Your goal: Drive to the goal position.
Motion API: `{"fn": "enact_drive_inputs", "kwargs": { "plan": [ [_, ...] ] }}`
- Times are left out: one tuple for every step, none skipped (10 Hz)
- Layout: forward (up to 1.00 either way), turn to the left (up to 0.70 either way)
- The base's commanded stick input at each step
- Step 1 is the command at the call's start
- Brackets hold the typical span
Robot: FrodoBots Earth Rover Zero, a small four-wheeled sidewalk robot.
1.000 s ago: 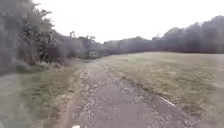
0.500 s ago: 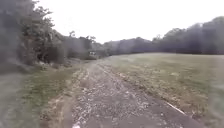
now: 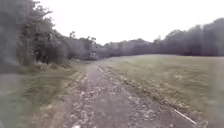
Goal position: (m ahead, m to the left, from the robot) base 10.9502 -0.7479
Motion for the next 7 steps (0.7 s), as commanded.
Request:
{"fn": "enact_drive_inputs", "kwargs": {
  "plan": [
    [0.45,0.13],
    [0.45,0.04],
    [0.45,0.01],
    [0.45,0.00],
    [0.45,0.00],
    [0.45,0.00],
    [0.45,0.13]
  ]
}}
